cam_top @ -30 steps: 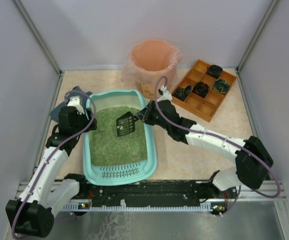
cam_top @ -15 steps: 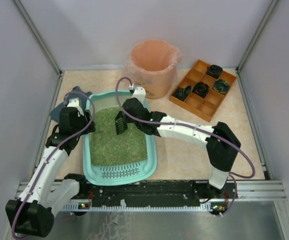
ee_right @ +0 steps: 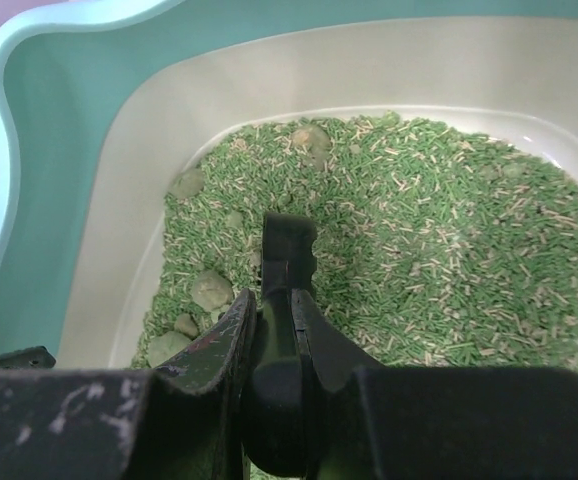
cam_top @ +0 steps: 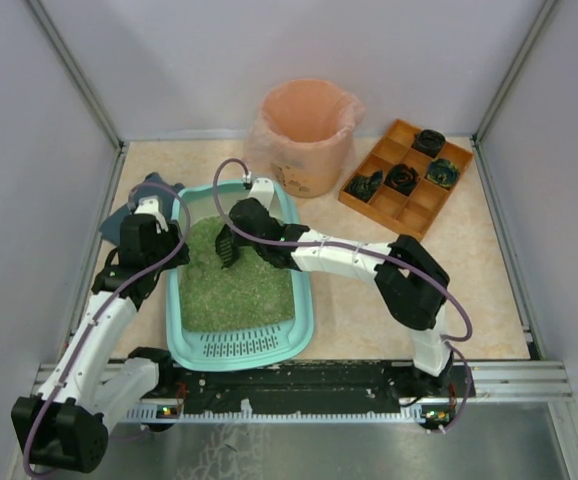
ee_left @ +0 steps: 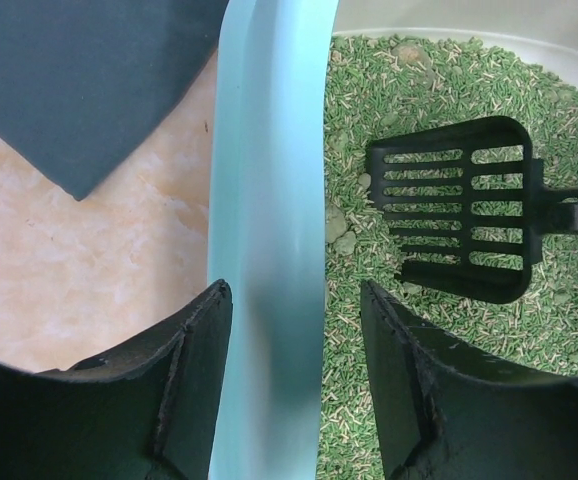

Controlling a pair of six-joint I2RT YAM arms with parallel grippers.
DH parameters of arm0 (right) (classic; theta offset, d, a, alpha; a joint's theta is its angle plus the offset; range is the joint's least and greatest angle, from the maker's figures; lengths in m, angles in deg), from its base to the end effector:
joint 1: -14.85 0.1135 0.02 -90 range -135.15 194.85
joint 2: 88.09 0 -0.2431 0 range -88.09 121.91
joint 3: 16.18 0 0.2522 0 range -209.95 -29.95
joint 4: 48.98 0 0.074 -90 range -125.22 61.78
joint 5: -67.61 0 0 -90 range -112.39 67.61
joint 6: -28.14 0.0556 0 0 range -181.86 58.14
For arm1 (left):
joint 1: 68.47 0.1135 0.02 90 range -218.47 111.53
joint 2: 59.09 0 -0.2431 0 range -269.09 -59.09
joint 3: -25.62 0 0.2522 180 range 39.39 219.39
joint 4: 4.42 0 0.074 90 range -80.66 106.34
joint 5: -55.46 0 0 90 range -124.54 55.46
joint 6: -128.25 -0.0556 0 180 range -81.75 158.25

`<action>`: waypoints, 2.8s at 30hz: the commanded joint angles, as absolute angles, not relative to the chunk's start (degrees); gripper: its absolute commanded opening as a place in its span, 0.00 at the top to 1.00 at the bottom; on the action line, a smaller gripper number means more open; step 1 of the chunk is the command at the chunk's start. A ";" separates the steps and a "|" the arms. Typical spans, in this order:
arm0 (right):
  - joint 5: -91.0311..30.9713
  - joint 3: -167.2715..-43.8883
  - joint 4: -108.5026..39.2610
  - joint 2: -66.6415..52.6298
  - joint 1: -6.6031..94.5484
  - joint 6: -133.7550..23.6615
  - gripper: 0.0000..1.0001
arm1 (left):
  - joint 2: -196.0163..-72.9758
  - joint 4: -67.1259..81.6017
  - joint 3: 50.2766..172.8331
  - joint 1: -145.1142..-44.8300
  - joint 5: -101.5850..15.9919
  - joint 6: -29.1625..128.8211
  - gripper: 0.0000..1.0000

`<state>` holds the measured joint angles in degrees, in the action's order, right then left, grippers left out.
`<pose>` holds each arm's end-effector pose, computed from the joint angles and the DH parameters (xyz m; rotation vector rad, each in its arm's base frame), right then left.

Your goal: Clean the litter box

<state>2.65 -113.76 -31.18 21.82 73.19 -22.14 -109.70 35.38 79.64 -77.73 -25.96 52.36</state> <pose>0.2598 0.3764 0.2258 -0.0741 2.0969 0.6019 0.2198 -0.0274 0.2399 -0.1761 2.1913 -0.0634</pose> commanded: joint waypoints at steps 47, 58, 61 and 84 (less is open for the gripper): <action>-8.27 -86.44 -69.00 10.13 71.30 0.02 1.00 | -109.23 35.01 79.72 -77.96 -26.14 52.22 0.43; -11.19 -76.44 -76.73 1.68 68.57 4.74 1.00 | -106.96 33.85 79.50 -77.96 -27.27 52.57 0.41; -11.32 -72.98 -78.73 -2.27 67.13 5.36 1.00 | -104.88 32.73 78.91 -77.96 -28.33 52.41 0.39; -23.54 -66.02 -84.64 -8.66 59.38 5.64 1.00 | -106.16 33.20 79.29 -77.96 -27.18 52.17 0.33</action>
<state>-20.13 -63.90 -80.19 -7.73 60.17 7.92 -105.35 33.77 79.39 -77.73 -27.20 52.36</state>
